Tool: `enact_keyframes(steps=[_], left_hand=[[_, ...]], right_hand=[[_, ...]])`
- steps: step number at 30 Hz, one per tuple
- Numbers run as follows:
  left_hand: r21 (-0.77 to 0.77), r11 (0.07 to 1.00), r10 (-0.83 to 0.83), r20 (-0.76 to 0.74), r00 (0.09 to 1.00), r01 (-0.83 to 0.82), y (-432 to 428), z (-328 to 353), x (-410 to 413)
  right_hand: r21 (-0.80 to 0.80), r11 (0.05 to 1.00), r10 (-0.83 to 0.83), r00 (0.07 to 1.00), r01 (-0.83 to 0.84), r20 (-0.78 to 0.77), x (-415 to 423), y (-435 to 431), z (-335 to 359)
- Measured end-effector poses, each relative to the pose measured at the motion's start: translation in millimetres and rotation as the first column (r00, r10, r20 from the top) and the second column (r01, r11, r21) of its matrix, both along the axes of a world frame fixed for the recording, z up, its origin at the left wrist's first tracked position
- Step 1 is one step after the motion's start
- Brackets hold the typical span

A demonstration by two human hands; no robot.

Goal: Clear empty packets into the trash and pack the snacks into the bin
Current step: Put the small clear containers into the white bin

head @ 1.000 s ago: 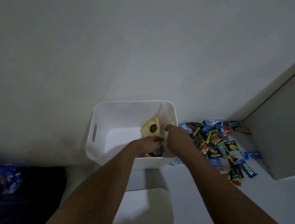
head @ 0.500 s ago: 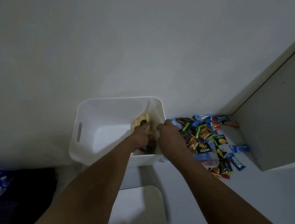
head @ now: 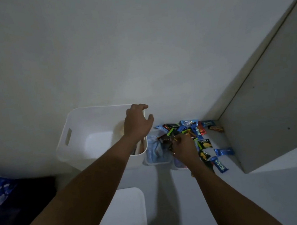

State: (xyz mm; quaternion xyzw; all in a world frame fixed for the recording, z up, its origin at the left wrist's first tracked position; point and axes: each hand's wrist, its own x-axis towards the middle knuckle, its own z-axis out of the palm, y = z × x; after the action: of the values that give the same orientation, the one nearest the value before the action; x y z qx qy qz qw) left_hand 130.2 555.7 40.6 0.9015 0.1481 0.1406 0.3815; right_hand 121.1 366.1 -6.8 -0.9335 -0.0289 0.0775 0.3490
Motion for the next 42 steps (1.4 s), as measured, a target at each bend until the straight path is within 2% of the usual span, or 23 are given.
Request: enact_keyframes(steps=[3, 6, 9, 13, 15, 18, 21, 23, 27, 32, 34, 38, 42], left_hand=[[0.144, 0.984, -0.107, 0.046, 0.993, 0.100, -42, 7, 3], [0.190, 0.971, -0.130, -0.106, 0.986, 0.148, -74, -12, 3], [0.208, 0.968, -0.075, -0.296, 0.952, 0.141, -91, -53, -7], [0.170, 0.980, -0.013, -0.450, 0.893, 0.100, -100, -115, -23], [0.219, 0.972, 0.040, -0.522, 0.852, 0.088, -106, -134, -29], [0.352, 0.927, 0.145, -0.652, 0.745, 0.127, -114, -157, -36], [0.425, 0.905, 0.243, -0.549, 0.799, 0.017, -120, -166, -35], [0.423, 0.902, 0.299, -0.485, 0.822, -0.079, -123, -166, -33], [0.290, 0.931, 0.342, -0.492, 0.800, -0.220, -126, -158, -32], [0.142, 0.940, 0.341, -0.476, 0.811, -0.312, -125, -167, -44], [0.085, 0.939, 0.329, -0.492, 0.806, -0.332, -126, -169, -49], [0.006, 0.946, 0.287, -0.489, 0.824, -0.325, -128, -167, -56], [-0.012, 0.939, 0.304, -0.438, 0.846, -0.343, -130, -158, -67]], right_hand=[[0.028, 0.998, -0.059, 0.998, 0.059, -0.006, 10, -38, -11], [0.052, 0.994, -0.095, 0.995, 0.096, -0.037, 15, -76, -23], [0.034, 0.994, -0.099, 0.989, 0.104, -0.106, 21, -107, -47], [0.016, 1.000, -0.019, 0.974, 0.023, -0.227, 27, -128, -78], [0.027, 1.000, -0.007, 0.960, 0.015, -0.282, 31, -131, -87], [0.090, 0.996, 0.033, 0.944, -0.004, -0.328, 37, -129, -95], [0.155, 0.988, 0.063, 0.942, -0.012, -0.330, 41, -125, -98], [0.159, 0.986, 0.006, 0.948, 0.047, -0.317, 41, -122, -98], [0.261, 0.955, -0.071, 0.963, 0.140, -0.258, 40, -116, -103], [0.317, 0.942, -0.043, 0.978, 0.107, -0.203, 45, -117, -102], [0.300, 0.952, -0.026, 0.990, 0.066, -0.136, 46, -122, -98], [0.160, 0.987, 0.016, 0.997, -0.029, 0.081, 53, -134, -89], [0.072, 0.997, -0.001, 0.989, -0.010, 0.150, 62, -139, -76]])
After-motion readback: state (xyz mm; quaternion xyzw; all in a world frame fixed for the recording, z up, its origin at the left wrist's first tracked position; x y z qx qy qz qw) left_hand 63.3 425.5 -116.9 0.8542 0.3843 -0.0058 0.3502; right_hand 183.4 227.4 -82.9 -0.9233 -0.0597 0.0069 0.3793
